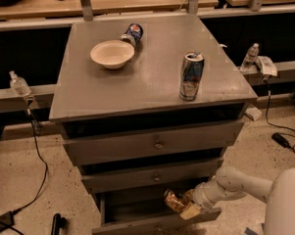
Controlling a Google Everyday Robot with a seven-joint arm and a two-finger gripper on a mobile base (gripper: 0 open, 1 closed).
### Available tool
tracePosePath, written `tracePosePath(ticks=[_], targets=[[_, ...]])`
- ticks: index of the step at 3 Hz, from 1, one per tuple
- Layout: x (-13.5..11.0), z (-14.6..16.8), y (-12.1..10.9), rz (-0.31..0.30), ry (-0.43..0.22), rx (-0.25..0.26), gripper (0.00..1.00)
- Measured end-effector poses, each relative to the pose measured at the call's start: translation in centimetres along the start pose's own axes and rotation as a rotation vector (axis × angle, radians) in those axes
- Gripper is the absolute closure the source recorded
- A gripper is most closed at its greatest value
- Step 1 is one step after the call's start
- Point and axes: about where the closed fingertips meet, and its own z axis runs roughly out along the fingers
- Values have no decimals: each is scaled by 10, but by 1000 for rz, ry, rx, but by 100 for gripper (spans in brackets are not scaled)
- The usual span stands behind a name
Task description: Place orange can into bottom drawer
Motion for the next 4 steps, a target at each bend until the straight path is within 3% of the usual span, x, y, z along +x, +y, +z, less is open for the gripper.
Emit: tracePosePath(ticks=[2,4], targets=[[20,12,-18,-5,-10,20,100],[39,25,-44,33,-36,41,100]])
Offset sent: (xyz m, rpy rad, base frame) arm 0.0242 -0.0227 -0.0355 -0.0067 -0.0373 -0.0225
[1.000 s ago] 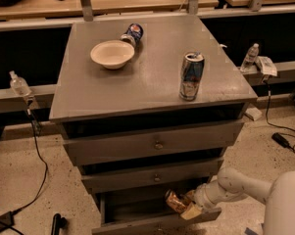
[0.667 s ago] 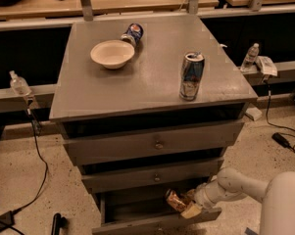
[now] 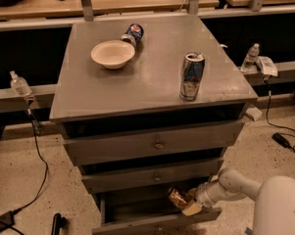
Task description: Place orange can into bottom drawer
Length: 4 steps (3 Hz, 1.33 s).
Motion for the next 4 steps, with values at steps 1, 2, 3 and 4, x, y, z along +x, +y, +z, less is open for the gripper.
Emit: tracePosePath(ticks=[1,2,3,4], targets=[[6,4,-9,15,-18,10,100],[7,11,-17,19,-37,14,100],[6,15,-23,29,-56,15,100],[7,18,-29,48,-83,27,100]])
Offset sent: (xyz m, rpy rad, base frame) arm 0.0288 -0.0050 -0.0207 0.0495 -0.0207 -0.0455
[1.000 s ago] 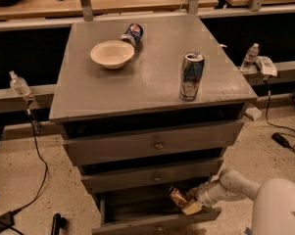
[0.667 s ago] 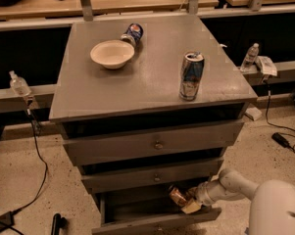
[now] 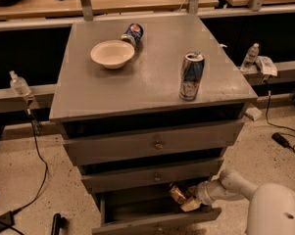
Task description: Place orange can into bottom drawer
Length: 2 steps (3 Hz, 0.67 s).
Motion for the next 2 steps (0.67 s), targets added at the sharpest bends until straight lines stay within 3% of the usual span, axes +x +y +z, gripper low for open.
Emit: tracePosePath(ticks=[2], targets=[[3,2,-4,16,-19,14,100]])
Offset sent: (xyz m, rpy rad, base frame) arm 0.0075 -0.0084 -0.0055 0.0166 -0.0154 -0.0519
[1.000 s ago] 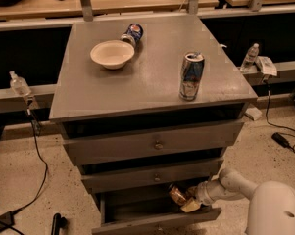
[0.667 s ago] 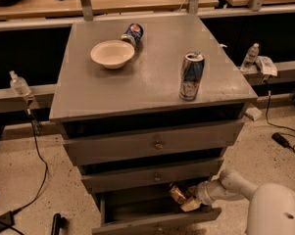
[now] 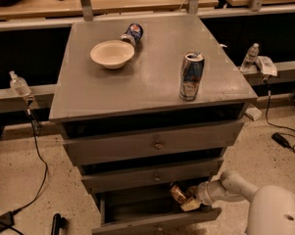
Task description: Place orange can into bottom drawer
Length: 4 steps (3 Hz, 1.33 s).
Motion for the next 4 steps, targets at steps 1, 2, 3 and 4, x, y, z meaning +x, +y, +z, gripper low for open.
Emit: tracePosePath(ticks=[1,2,3,4], targets=[[1,4,-1,4,10,4,84],[2,5,-2,8,12,6,53],[1,5,-2,10,4,6,30],[-1,1,-2,13,-17,4,3]])
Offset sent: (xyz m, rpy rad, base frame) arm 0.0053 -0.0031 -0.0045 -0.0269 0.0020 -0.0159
